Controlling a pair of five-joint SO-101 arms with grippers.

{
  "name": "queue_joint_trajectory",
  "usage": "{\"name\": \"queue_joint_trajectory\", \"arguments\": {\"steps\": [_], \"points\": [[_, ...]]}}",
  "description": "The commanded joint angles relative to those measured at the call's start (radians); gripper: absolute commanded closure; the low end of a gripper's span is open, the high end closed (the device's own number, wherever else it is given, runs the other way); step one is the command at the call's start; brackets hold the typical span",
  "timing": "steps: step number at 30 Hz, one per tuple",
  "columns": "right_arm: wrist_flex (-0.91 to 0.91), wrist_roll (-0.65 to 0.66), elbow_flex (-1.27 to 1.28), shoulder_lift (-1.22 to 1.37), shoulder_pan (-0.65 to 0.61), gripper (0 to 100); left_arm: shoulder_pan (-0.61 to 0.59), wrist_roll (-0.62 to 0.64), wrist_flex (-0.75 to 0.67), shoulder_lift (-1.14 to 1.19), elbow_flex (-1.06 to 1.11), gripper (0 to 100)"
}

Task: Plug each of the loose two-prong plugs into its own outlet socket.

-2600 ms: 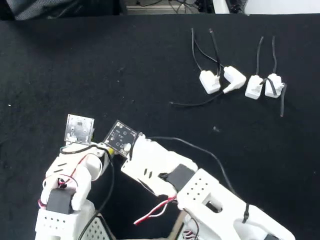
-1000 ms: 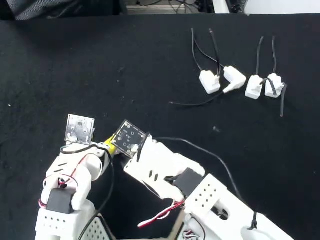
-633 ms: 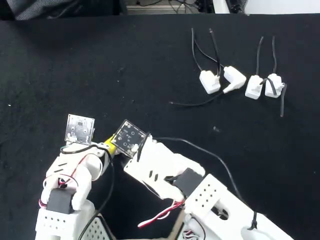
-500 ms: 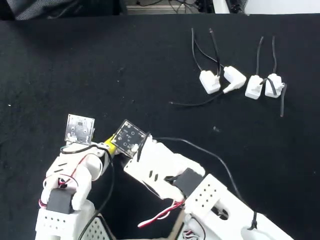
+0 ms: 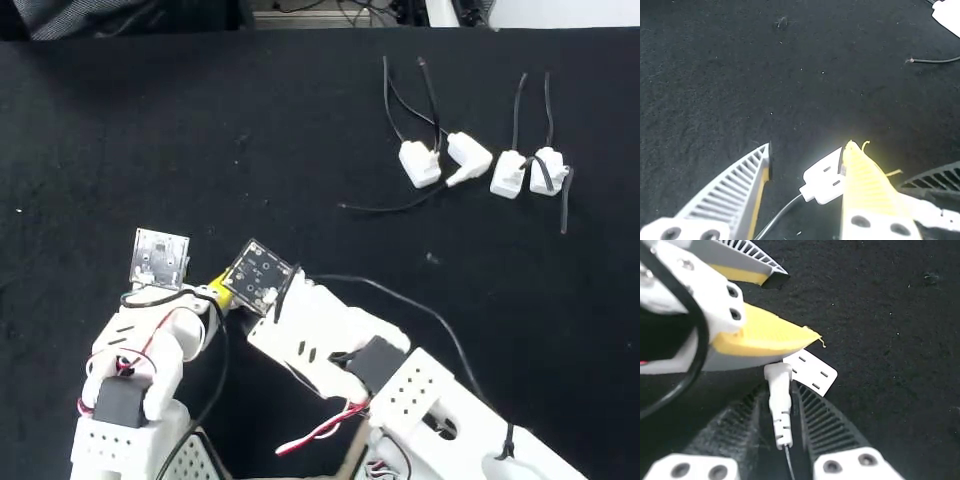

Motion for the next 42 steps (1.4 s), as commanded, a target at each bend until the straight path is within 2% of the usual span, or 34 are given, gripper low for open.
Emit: {"name": "queue_joint_trajectory", "arguments": {"steps": [1, 8, 16, 18, 22, 28, 33, 42], "points": [[-0.028, -0.012, -0.031, -0.048, 0.034, 98.8, -0.008, -0.011, 0.008, 0.003, -0.002, 76], [-0.012, -0.012, 0.007, -0.171, 0.034, 98.8, -0.005, -0.011, 0.006, 0.003, 0.013, 76], [-0.012, -0.011, 0.019, -0.177, 0.037, 98.8, -0.010, -0.008, 0.002, 0.002, -0.007, 76], [-0.014, -0.011, 0.025, -0.177, 0.040, 98.8, -0.044, -0.005, 0.008, 0.002, -0.031, 76], [-0.014, -0.011, 0.031, -0.160, 0.041, 98.8, -0.200, -0.002, 0.009, 0.002, -0.079, 76], [0.002, -0.011, -0.087, 0.067, 0.086, 98.8, -0.360, -0.011, 0.009, 0.002, -0.082, 76], [0.161, -0.012, -0.315, 0.306, 0.169, 98.8, -0.487, -0.011, 0.068, 0.002, -0.061, 76], [0.512, -0.038, -0.740, 0.670, 0.172, 98.8, -0.501, -0.009, 0.087, 0.002, 0.007, 76]]}}
